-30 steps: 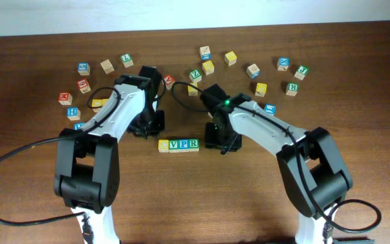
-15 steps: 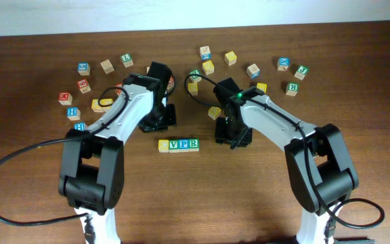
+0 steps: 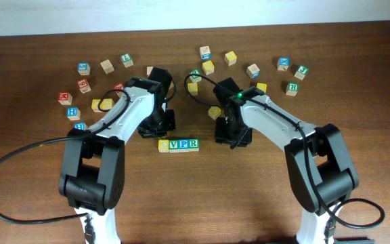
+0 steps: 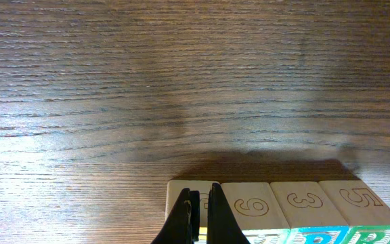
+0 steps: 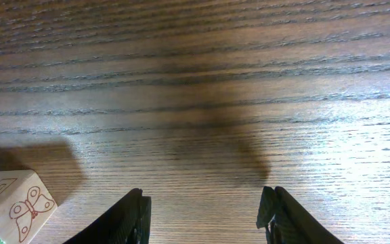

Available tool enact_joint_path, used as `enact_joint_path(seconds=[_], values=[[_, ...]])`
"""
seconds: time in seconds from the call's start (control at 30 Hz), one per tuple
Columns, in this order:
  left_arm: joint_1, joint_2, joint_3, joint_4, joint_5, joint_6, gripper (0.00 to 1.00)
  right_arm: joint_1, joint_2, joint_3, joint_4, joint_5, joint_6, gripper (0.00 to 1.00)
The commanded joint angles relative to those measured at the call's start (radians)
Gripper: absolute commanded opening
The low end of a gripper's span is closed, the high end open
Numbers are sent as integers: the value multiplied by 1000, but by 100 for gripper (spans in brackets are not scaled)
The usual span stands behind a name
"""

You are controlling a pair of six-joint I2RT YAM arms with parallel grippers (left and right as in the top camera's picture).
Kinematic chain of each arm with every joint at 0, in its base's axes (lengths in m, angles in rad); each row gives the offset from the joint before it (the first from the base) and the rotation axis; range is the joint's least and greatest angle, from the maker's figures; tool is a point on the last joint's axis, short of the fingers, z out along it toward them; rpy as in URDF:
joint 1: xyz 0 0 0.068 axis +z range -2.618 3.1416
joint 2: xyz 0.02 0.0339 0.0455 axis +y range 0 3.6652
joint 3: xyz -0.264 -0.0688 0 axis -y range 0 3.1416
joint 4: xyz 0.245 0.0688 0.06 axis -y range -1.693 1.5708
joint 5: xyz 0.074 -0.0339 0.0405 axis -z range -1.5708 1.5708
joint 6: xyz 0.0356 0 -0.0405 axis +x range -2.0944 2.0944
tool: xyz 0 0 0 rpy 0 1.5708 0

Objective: Spell out CVPR

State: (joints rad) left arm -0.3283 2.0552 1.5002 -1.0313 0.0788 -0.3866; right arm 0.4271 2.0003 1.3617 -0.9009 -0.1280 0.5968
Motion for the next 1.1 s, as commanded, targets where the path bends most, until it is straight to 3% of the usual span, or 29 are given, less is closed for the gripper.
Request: enact_joint_path(seconds=[0.0, 0.83, 0.9, 1.07], values=[[-3, 8, -11, -3, 11, -10, 0, 4, 5, 16, 3, 10, -6, 46], [-3, 8, -11, -20, 9, -10, 0, 4, 5, 16, 3, 9, -6, 46], [2, 7, -5, -13, -49, -10, 0, 4, 5, 16, 3, 10, -6, 46], [132, 7, 15, -107, -68, -10, 0, 4, 5, 9, 5, 10, -6, 46]])
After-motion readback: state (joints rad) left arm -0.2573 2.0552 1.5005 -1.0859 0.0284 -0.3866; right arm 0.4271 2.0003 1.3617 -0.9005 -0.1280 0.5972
